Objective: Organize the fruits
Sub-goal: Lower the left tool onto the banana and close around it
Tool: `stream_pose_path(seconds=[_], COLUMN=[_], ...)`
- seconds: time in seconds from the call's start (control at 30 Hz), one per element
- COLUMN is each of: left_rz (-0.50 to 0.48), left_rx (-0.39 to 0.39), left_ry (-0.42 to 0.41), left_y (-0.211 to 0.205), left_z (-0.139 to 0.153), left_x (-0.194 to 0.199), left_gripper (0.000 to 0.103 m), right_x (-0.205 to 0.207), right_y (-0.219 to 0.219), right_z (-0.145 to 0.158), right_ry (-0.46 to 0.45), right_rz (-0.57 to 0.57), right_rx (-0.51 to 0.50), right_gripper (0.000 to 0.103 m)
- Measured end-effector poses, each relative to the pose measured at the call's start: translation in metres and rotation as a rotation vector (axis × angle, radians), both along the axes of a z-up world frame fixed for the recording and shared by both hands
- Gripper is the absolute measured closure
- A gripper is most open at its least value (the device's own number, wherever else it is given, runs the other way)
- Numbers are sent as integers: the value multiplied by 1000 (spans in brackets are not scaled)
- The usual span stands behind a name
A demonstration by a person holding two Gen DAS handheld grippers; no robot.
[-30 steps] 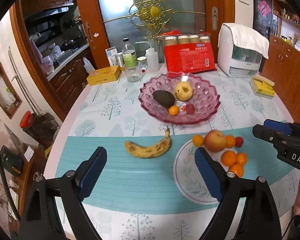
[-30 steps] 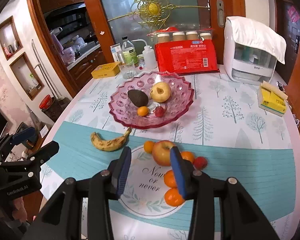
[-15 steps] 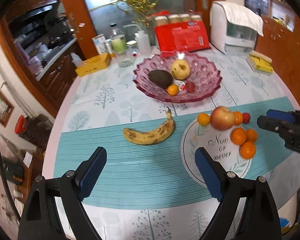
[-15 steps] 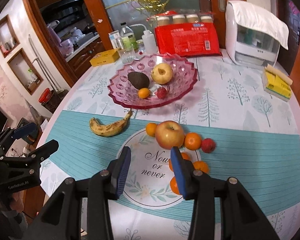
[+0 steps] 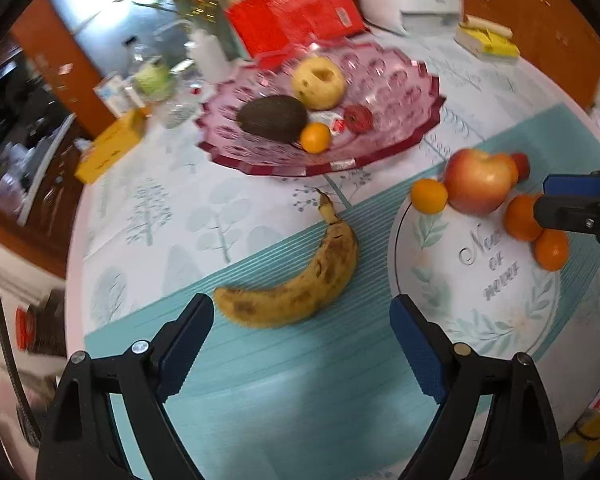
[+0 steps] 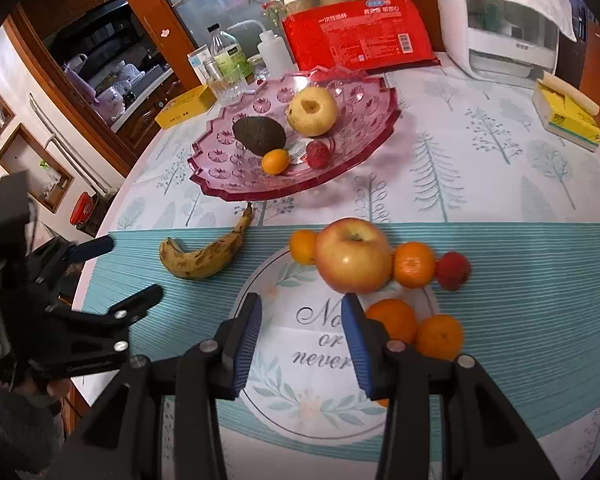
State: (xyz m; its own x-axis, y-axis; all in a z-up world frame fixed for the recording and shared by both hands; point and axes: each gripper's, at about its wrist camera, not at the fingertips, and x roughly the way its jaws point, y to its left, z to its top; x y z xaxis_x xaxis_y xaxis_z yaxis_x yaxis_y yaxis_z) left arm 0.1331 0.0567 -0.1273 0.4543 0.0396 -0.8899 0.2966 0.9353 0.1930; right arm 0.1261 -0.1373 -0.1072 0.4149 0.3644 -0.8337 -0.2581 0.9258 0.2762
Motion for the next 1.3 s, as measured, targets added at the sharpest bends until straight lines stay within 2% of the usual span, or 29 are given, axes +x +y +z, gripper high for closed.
stream_pose_path(seconds=[0.13,0.37,0.5,0.6,0.7,1.0,1.07,1.17,1.3], left_rz=[-53,-93,-96,-107,-111,-62,-49,-13,51], left_rx=[15,-13,-40,-46,-45,-83,-91,-78,-82], left_ry=[43,98,127,146,145,131,121,104,91], left_y=[2,10,12,11,8,9,9,3,2], left_z=[-24,-48,-55,-62,-66,-71,-70,-68,-64], left_x=[21,40,46,47,49,55,54,52,49], left_gripper=[15,23,25,33,35,38,49,57,60], right_x=[4,7,9,11,13,29,36,45,55], right_y=[15,26,22,13,0,-50,-62,-79,-95], right_z=[-12,-23,-25,-26,-25,-22,-24,-29,-37], right_ry=[10,16,22,27,30,52,74,95,130], right_rz=[13,20,0,-28,-67,-189,-209,-248,-262], right_rx=[-14,-32,-37,-40,-42,-36,-37,-30,-6], right_gripper=[61,61,61,61,61,61,61,61,61])
